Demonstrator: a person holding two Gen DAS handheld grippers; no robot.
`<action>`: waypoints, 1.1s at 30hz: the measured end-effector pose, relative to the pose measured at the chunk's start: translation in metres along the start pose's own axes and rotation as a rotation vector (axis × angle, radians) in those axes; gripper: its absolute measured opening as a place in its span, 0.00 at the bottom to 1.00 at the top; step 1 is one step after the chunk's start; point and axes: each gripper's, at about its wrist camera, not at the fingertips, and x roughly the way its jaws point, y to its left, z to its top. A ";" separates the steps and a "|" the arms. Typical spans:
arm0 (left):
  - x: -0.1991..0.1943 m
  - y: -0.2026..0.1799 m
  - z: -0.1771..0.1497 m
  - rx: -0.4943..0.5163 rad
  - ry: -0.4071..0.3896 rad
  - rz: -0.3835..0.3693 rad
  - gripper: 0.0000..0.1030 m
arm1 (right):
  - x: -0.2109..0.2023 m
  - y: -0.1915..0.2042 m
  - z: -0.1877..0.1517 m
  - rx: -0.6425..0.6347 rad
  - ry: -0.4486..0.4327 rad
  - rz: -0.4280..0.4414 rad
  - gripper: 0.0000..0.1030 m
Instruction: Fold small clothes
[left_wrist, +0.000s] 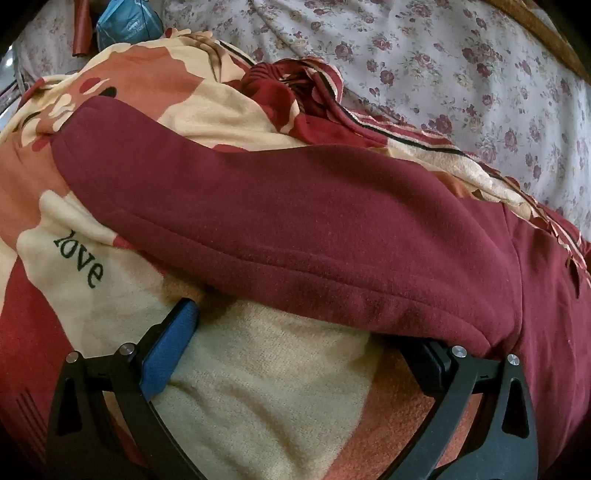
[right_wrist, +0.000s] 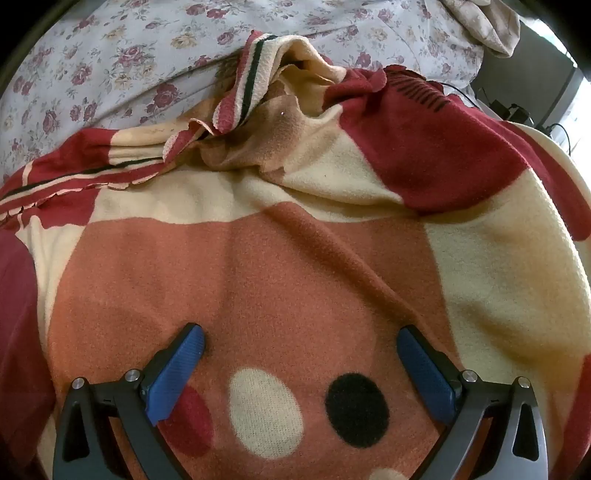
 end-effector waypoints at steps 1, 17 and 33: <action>0.000 0.000 0.000 0.000 -0.001 0.000 1.00 | 0.000 0.000 0.000 0.000 0.000 0.000 1.00; 0.000 0.000 0.000 0.001 -0.002 0.001 1.00 | 0.000 0.000 0.000 0.000 0.000 0.000 1.00; -0.003 -0.001 -0.002 0.023 0.017 -0.002 1.00 | 0.000 0.000 0.000 0.000 0.000 0.000 1.00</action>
